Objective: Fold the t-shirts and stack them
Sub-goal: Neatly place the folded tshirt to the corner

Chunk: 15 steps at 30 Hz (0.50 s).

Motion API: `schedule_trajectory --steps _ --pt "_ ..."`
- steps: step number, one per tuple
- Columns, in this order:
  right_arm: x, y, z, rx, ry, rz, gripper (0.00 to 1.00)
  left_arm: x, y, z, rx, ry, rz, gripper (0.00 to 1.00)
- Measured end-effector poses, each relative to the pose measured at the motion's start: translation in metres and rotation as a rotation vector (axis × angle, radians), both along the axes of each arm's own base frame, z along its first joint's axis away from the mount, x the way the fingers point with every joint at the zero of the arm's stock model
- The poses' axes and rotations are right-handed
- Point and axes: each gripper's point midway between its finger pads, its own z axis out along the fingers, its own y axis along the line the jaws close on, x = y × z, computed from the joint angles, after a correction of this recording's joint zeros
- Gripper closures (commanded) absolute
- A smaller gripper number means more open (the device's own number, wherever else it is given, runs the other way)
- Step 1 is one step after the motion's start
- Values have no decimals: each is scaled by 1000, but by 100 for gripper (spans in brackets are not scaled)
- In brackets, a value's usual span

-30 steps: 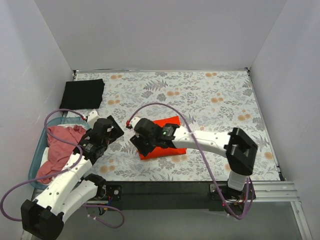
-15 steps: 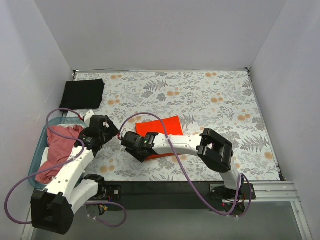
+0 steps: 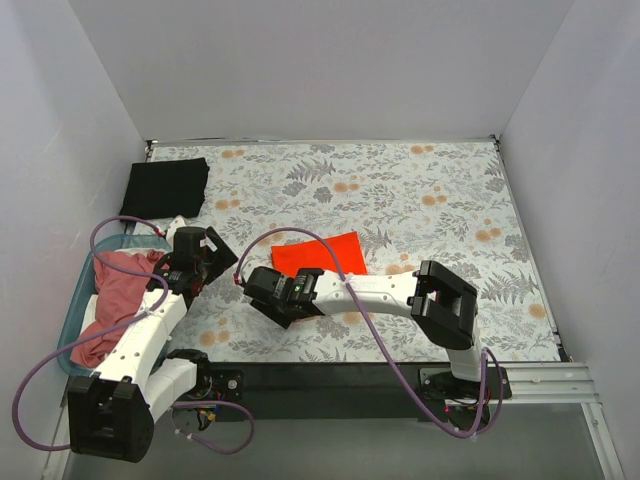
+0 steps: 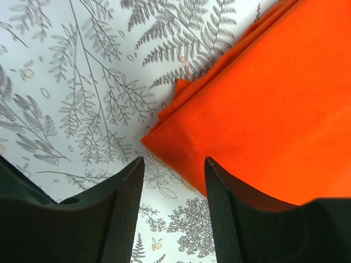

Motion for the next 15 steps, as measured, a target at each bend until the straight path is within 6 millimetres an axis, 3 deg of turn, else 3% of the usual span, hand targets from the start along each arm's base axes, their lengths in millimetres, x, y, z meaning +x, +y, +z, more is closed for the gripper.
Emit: schedule_trajectory --steps 6,15 --pt "-4 11 3 46 15 39 46 0 1 0 0 -1 3 22" --pt "-3 8 -31 -25 28 33 49 0 1 0 0 -2 2 22"
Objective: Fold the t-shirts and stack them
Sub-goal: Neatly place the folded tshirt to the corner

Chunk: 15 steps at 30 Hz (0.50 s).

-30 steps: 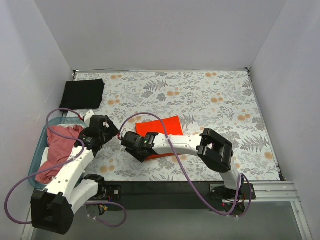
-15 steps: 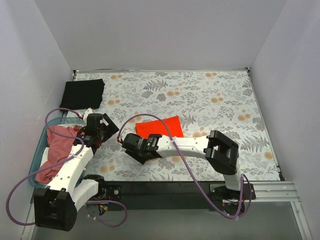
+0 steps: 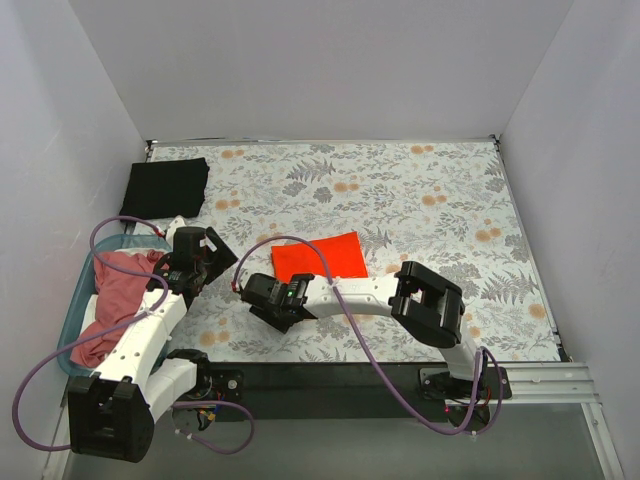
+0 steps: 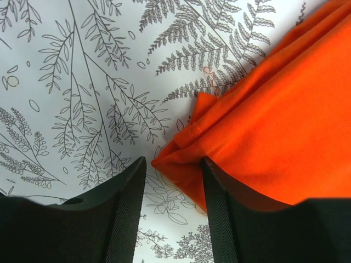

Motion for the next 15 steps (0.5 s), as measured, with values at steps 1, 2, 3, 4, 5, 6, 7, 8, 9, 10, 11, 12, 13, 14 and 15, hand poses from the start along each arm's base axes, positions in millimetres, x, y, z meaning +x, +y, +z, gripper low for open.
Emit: schedule_trajectory --steps 1,2,3,4,5,6,7,8,9,10,11,12,13,14,15 --pt "1 0 0 0 -4 -7 50 0 0 0 0 0 0 22" --pt "2 0 1 -2 -10 -15 53 0 0 0 -1 0 -1 22" --pt "3 -1 0 -8 -14 -21 55 0 0 0 -1 0 -1 22" --pt "5 0 0 -14 -20 -27 58 0 0 0 -1 0 -2 22" --pt "6 0 0 -18 -24 -33 67 0 -1 0 -2 0 -5 23" --pt "7 0 -1 -24 -29 -34 71 0 -1 0 -3 0 -8 23" --pt "8 -1 -1 -30 -37 -40 82 0 -3 0 -6 -1 -16 23" --pt "10 -1 -1 -34 -45 -45 88 0 -4 0 -10 -3 -22 23" --pt "11 -1 0 -35 -47 -47 98 0 -5 1 -16 -3 -30 23" --pt "11 -2 0 -36 -47 -49 99 0 -8 1 -24 -4 -39 23" --pt "11 -2 0 -35 -47 -51 99 1 -10 1 -33 -6 -48 23" --pt "11 -2 0 -35 -45 -53 99 1 -12 0 -43 -7 -58 23" --pt "12 -2 0 -33 -43 -55 99 0 -15 -1 -53 -4 -68 23" --pt "13 -2 0 -28 -40 -56 99 -1 -17 -4 -62 5 -77 23" --pt "13 -3 0 -19 -32 -58 99 -2 -20 -6 -72 16 -86 23"
